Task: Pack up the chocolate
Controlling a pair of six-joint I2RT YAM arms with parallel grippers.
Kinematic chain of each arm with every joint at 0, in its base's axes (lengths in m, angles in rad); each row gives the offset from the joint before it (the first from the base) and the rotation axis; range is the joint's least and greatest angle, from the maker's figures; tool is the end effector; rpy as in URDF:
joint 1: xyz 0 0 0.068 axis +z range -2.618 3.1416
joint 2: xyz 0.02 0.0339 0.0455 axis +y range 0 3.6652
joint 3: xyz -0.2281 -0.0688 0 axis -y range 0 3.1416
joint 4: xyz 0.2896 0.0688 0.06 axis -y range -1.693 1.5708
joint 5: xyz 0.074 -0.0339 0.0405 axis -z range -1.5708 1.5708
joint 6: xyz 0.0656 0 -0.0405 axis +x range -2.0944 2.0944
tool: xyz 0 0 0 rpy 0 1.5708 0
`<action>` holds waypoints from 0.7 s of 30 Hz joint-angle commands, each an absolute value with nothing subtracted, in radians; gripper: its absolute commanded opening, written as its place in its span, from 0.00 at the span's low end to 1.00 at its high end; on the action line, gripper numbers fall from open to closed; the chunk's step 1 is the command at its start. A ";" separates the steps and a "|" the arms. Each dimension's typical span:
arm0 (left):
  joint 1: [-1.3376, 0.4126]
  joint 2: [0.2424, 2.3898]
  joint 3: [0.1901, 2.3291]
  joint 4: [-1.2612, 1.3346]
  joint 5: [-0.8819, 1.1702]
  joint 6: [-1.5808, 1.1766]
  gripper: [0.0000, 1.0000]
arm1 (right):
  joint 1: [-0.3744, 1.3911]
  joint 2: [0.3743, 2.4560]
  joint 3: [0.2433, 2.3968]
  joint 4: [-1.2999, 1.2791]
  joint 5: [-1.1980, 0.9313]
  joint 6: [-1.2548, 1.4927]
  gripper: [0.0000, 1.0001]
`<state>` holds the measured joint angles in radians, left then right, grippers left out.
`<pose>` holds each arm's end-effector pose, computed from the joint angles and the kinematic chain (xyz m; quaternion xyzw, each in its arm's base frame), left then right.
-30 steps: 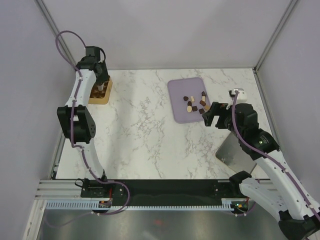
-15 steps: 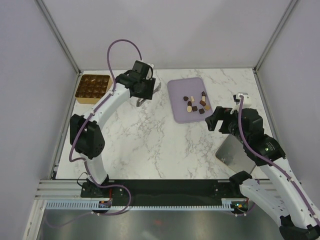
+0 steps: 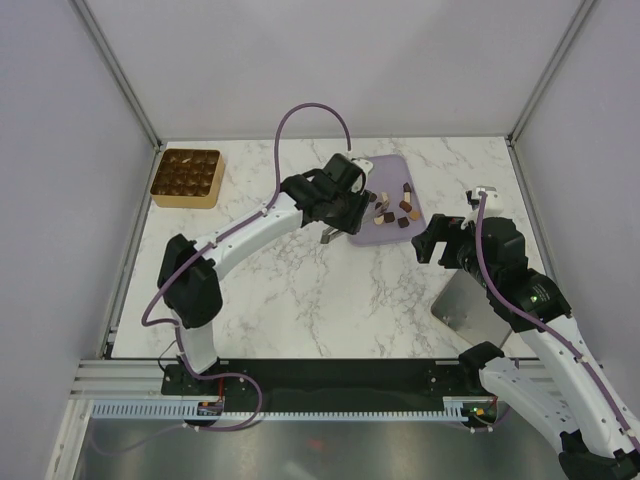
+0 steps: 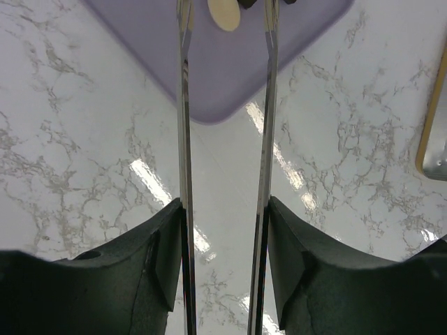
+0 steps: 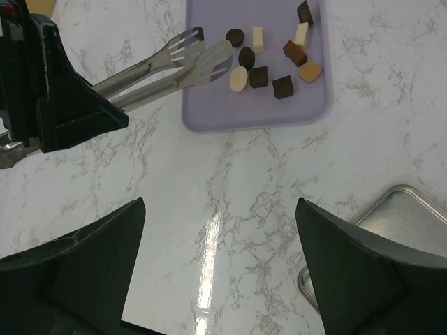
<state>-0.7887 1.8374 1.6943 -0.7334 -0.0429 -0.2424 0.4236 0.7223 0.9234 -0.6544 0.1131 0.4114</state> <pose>0.3294 -0.3276 0.2444 0.2466 0.9072 -0.1501 0.3059 0.2271 0.0943 0.3200 0.0248 0.8467 0.1708 0.5032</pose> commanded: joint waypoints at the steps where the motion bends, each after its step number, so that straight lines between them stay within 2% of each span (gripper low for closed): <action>1: -0.799 1.871 1.680 -0.677 -0.044 -0.287 0.55 | 0.426 0.716 0.954 -0.653 0.141 0.394 0.97; 21: -0.818 2.039 1.736 -0.658 -0.103 -0.258 0.53 | 0.426 0.724 0.954 -0.646 0.152 0.382 0.97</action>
